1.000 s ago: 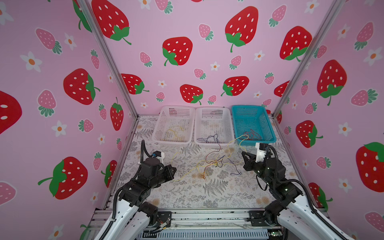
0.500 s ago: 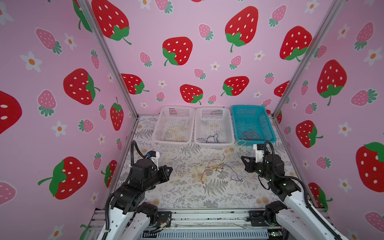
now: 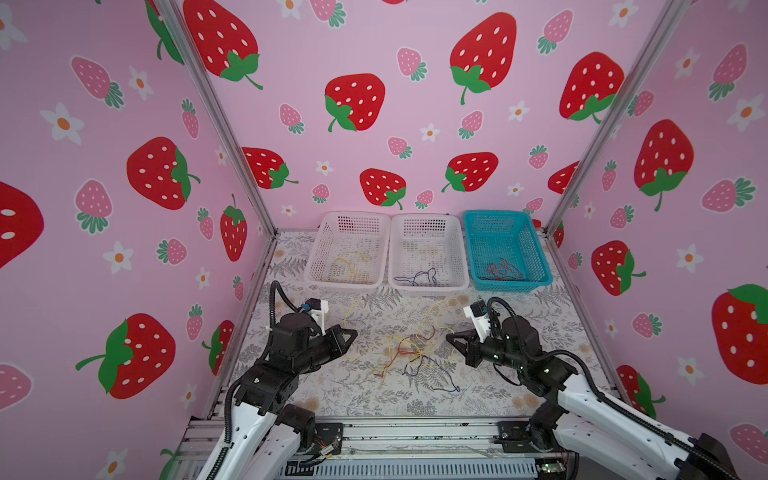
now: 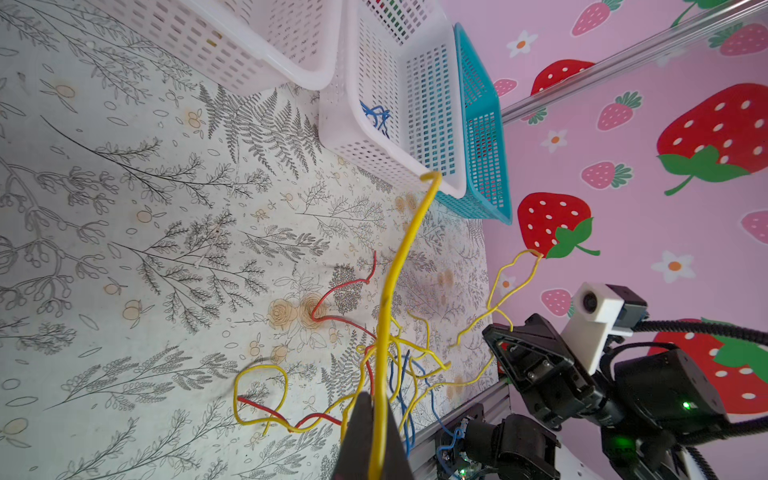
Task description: Untangle the cables
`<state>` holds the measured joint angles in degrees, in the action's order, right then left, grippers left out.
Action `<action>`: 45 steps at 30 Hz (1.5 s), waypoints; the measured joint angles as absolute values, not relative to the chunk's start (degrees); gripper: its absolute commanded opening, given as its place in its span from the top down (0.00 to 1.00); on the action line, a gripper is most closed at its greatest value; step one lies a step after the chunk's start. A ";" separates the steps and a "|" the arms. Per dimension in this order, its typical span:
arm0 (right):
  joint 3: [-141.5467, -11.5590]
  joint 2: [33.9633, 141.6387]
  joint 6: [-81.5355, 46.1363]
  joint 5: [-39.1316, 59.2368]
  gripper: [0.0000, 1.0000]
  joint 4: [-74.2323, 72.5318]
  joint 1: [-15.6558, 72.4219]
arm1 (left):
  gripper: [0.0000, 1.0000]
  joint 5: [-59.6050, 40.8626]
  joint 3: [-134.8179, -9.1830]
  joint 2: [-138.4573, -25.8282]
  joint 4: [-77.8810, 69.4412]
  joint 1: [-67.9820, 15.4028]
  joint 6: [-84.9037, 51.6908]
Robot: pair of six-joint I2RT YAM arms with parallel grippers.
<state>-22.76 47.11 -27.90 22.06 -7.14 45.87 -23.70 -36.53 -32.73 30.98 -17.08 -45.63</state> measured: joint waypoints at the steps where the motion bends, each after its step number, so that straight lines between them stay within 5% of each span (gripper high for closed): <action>1: -22.76 47.59 -27.75 22.04 1.00 -8.08 47.27 | 1.00 -23.75 -36.12 -32.73 30.41 -17.08 -46.04; 12: -22.87 50.50 -26.24 24.25 1.00 -12.69 53.82 | 1.00 -22.24 -35.90 -33.19 28.10 -17.08 -47.24; 28: -22.87 40.27 -25.02 29.12 1.00 -15.88 54.76 | 1.00 -18.39 -35.18 -35.05 28.05 -17.08 -46.33; 45: -26.33 64.99 -29.54 33.45 1.00 -34.00 57.39 | 1.00 -18.39 -32.71 -35.22 25.39 -17.06 -47.22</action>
<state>-26.33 64.99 -29.54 33.45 -34.00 57.39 -18.39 -32.71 -35.22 25.39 -17.06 -47.22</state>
